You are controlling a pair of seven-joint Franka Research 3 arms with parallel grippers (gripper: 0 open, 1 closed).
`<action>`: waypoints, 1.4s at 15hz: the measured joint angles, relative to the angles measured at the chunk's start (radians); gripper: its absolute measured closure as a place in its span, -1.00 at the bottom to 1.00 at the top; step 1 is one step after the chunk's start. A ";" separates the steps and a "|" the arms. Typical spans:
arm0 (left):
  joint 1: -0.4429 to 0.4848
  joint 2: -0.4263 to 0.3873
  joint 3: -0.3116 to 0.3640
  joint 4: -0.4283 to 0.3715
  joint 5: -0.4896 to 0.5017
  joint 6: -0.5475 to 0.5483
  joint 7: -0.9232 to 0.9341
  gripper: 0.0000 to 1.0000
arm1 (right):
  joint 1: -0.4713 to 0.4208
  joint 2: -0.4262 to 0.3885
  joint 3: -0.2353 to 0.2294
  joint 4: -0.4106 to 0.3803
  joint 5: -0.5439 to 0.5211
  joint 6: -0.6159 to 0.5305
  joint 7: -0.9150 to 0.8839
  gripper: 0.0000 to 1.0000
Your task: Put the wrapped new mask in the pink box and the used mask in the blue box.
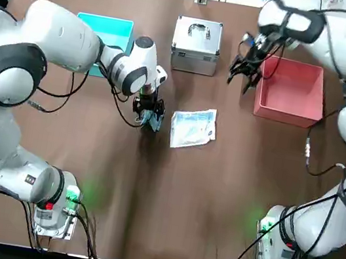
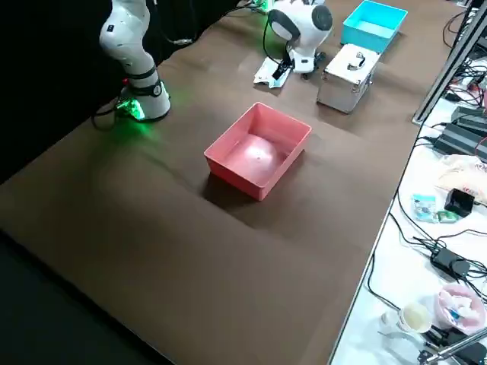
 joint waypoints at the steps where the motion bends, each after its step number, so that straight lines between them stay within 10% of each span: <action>1: 0.000 0.002 0.001 -0.001 0.000 0.000 0.000 -0.80 | 0.027 0.031 0.000 -0.005 0.015 0.026 0.001 -0.96; 10: -0.003 0.003 0.003 -0.002 0.054 0.000 -0.080 0.90 | 0.162 0.192 0.002 -0.019 0.153 0.041 -0.041 -0.83; 19: 0.091 -0.130 0.010 0.135 0.153 -0.262 -0.088 0.96 | 0.191 0.226 0.001 -0.019 0.194 0.039 -0.060 -0.35; 21: 0.154 -0.170 0.011 0.222 0.155 -0.385 -0.033 0.96 | 0.191 0.226 0.001 -0.018 0.195 0.034 -0.060 0.05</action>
